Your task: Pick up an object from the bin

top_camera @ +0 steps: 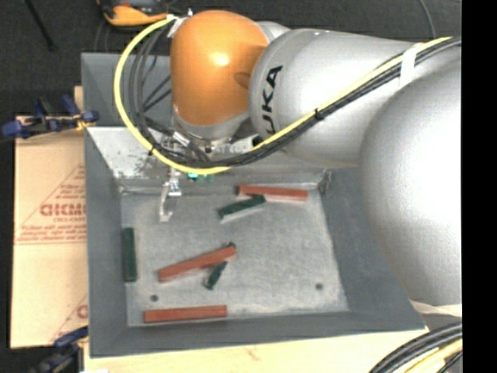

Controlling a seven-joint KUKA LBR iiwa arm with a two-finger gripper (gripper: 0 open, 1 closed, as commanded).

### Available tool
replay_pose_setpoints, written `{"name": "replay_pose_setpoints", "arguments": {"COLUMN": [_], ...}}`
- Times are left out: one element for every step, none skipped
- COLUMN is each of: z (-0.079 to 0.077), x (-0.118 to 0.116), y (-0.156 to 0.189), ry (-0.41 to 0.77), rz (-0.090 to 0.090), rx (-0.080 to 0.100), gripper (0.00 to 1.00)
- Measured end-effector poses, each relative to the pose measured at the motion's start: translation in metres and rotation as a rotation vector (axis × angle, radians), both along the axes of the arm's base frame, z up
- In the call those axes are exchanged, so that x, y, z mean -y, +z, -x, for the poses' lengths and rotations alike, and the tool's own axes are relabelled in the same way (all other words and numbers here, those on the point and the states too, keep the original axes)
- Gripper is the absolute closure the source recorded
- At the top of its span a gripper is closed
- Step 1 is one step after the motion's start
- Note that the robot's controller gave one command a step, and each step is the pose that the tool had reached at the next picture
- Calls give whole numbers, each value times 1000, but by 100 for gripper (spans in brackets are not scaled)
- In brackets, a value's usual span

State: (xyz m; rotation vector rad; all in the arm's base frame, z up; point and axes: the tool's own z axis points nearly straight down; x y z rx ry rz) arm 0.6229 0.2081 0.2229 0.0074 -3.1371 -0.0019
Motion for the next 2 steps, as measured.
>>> {"name": "replay_pose_setpoints", "arguments": {"z": [-2,26], "x": [1,22], "y": [6,-48], "ry": [-4,84], "rz": [-2,1], "rx": [8,11], "gripper": [0,0]}}
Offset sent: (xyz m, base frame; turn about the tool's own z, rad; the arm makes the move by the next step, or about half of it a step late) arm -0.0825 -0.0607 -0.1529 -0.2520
